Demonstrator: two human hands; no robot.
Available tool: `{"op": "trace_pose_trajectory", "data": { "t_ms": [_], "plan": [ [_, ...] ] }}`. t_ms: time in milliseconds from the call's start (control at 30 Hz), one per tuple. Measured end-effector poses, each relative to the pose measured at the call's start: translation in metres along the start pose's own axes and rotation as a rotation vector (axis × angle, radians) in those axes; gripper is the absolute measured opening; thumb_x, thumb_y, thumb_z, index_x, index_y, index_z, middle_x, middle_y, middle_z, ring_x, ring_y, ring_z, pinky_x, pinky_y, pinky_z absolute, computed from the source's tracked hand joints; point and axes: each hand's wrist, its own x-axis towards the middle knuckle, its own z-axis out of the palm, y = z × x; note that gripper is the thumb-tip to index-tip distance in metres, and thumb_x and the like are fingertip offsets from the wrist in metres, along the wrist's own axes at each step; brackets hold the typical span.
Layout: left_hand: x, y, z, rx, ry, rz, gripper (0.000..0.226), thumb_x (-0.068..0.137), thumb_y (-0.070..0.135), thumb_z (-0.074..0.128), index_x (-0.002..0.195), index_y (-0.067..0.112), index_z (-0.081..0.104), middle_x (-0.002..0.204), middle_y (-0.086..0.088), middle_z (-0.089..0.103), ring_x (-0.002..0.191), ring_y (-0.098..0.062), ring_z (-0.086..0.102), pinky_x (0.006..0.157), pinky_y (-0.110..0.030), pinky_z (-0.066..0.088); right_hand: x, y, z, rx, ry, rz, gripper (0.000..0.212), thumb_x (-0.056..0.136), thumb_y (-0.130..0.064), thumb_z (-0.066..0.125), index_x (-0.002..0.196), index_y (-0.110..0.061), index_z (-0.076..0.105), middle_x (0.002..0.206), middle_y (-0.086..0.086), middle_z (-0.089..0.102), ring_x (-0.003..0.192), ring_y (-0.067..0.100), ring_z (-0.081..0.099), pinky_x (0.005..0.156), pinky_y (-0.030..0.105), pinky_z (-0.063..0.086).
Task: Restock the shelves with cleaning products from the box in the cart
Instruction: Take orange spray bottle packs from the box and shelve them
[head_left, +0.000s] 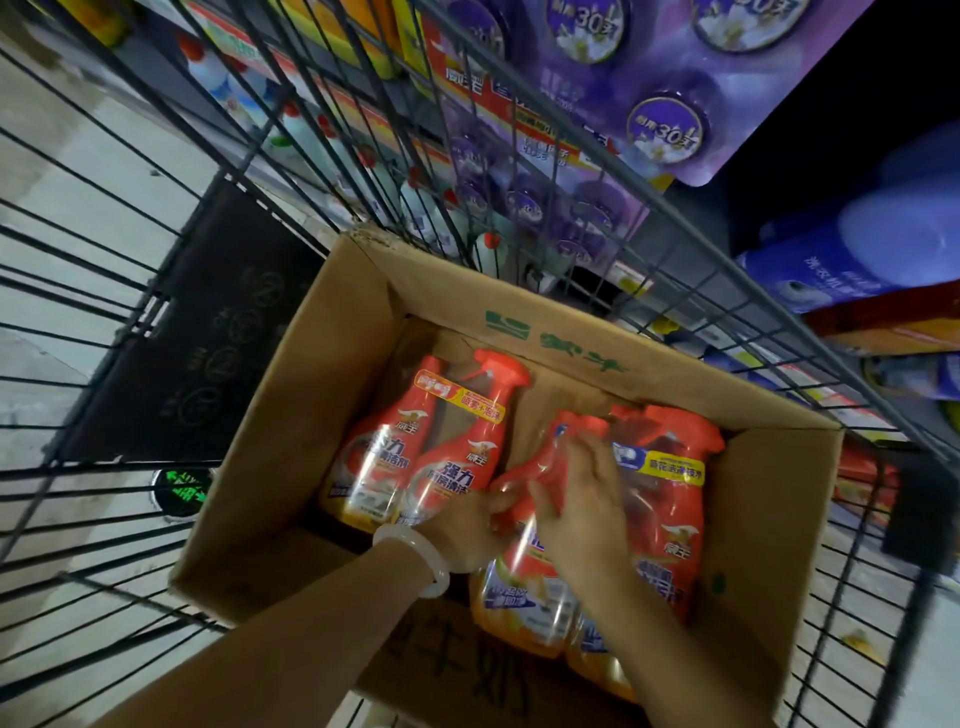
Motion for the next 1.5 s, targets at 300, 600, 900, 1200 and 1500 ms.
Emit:
{"op": "trace_pose_trajectory", "data": {
  "t_ms": [300,600,900,1200,1500],
  "plan": [
    [0.012,-0.078,-0.086,0.14,0.512,-0.339,0.093,0.076,0.039,0.074,0.147,0.011,0.022,0.144,-0.012,0.039,0.133,-0.028,0.039,0.111,-0.041,0.031,0.1,-0.031,0.078,0.437,-0.252,0.409,0.035,0.076,-0.018,0.074,0.107,-0.005,0.068,0.108,0.016,0.069,0.1,0.028,0.067,0.08,0.032,0.053],
    [0.062,-0.087,-0.1,0.188,0.343,-0.364,0.13,0.042,0.06,0.086,0.144,0.011,0.022,0.145,-0.01,0.039,0.133,-0.028,0.039,0.109,-0.041,0.036,0.127,-0.002,0.125,0.483,-0.297,0.542,0.063,0.057,-0.013,0.09,0.113,-0.001,0.064,0.114,0.011,0.067,0.105,0.025,0.065,0.094,0.038,0.052],
    [0.02,-0.059,-0.1,0.179,0.452,-0.355,0.093,0.058,0.024,0.087,0.132,0.009,0.032,0.133,-0.01,0.047,0.125,-0.028,0.049,0.105,-0.04,0.041,0.09,-0.011,0.091,0.718,-0.261,0.432,0.064,0.056,0.001,0.086,0.109,-0.007,0.052,0.1,0.01,0.068,0.087,0.024,0.067,0.069,0.03,0.054],
    [-0.05,-0.002,-0.117,-0.033,0.538,-0.084,0.074,0.062,0.02,0.085,0.124,0.008,0.045,0.118,-0.008,0.059,0.113,-0.026,0.057,0.094,-0.032,0.045,0.021,-0.04,0.024,0.748,-0.02,0.226,0.062,0.041,-0.012,0.091,0.088,-0.023,0.052,0.085,-0.001,0.069,0.075,0.018,0.066,0.075,0.044,0.057],
    [-0.131,0.088,-0.146,-0.401,0.239,0.212,0.117,0.005,0.04,0.095,0.111,0.012,0.056,0.089,-0.001,0.074,0.076,-0.012,0.071,0.066,-0.027,0.057,-0.035,-0.059,-0.142,1.058,0.043,0.016,0.078,0.037,-0.001,0.089,0.108,0.001,0.055,0.089,0.019,0.07,0.068,0.024,0.066,0.064,0.038,0.057]
  ]
}}
